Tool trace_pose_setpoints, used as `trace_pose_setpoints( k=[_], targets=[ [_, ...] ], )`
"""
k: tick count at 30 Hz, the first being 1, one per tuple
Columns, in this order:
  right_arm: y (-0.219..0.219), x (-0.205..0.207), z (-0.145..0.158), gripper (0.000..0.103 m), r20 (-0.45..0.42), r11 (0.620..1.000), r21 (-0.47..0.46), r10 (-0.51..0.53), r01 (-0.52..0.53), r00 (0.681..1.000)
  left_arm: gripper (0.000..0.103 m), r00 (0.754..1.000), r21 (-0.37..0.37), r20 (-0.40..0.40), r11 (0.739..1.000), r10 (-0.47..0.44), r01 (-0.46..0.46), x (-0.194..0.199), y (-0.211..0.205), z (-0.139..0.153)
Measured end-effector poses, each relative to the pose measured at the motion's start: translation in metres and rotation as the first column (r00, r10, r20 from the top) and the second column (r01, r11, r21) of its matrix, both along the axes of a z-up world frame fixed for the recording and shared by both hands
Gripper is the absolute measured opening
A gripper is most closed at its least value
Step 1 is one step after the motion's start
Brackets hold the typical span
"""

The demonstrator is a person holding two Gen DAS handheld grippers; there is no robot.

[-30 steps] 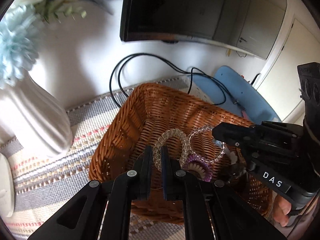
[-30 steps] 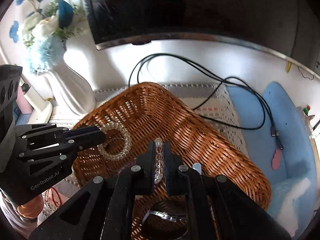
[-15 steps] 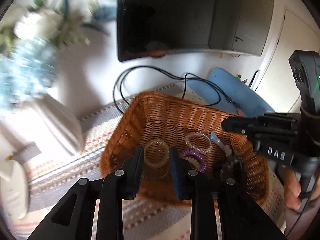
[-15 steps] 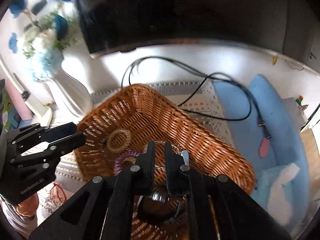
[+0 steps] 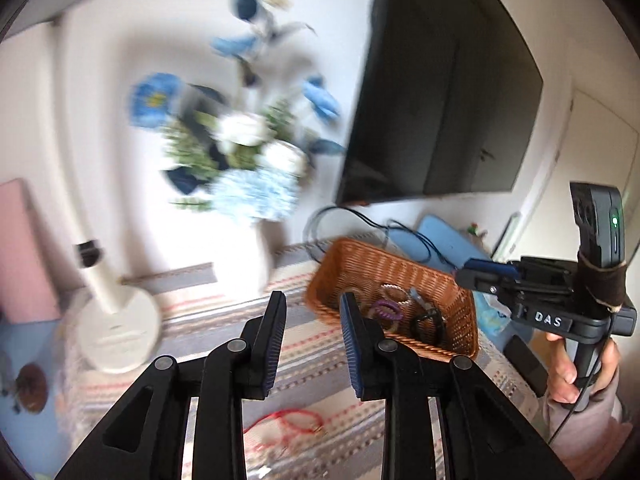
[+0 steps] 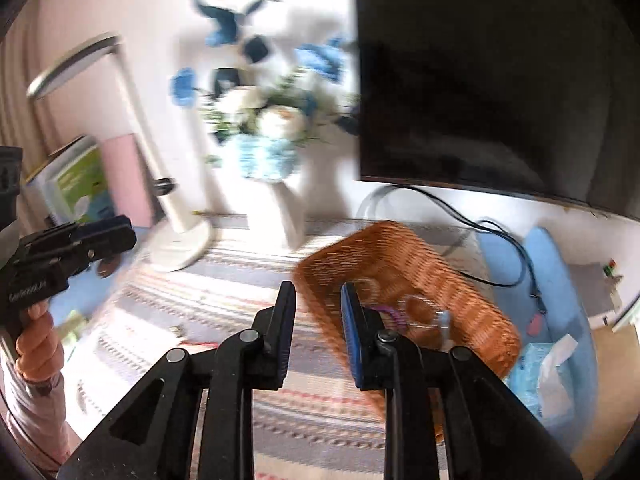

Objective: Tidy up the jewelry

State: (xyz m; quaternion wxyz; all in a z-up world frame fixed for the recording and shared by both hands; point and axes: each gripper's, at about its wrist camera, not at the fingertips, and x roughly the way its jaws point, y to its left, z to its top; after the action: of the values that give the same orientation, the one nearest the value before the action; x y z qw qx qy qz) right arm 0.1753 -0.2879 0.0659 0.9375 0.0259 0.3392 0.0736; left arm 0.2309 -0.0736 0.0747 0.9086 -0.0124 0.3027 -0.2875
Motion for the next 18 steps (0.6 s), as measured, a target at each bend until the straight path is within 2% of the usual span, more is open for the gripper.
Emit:
trace_pose_setpoints(
  k=[2,5,11,15,18],
  targets=[
    [0.016,-0.005,-0.001,0.028,-0.007,0.999,0.018,0.045,-0.045,0.999,0.037,0.999,-0.021,0.001,0.999,0.032,-0.032,-0.01,0.023,-0.001],
    [0.045,-0.011,-0.015,0.029,-0.038,0.993,0.026,0.114,-0.113,0.993,0.037,0.998,-0.05,-0.022,0.997,0.063,-0.064,-0.021,0.051,-0.013],
    [0.09,-0.017,-0.071,0.029,-0.148,0.967,0.074,0.253,-0.244,0.956,0.037,0.985,-0.035,-0.134,0.993,0.105,-0.111,-0.023,0.08,-0.076],
    [0.114,-0.021,-0.107,0.029,-0.204,0.944,0.1,0.327,-0.313,0.923,0.037,0.966,0.012,-0.212,0.988,0.15,-0.151,-0.014,0.092,-0.114],
    [0.131,-0.025,-0.127,0.029,-0.223,0.925,0.092,0.38,-0.369,0.898,0.037,0.939,0.036,-0.296,0.985,0.174,-0.171,0.005,0.097,-0.143]
  ],
)
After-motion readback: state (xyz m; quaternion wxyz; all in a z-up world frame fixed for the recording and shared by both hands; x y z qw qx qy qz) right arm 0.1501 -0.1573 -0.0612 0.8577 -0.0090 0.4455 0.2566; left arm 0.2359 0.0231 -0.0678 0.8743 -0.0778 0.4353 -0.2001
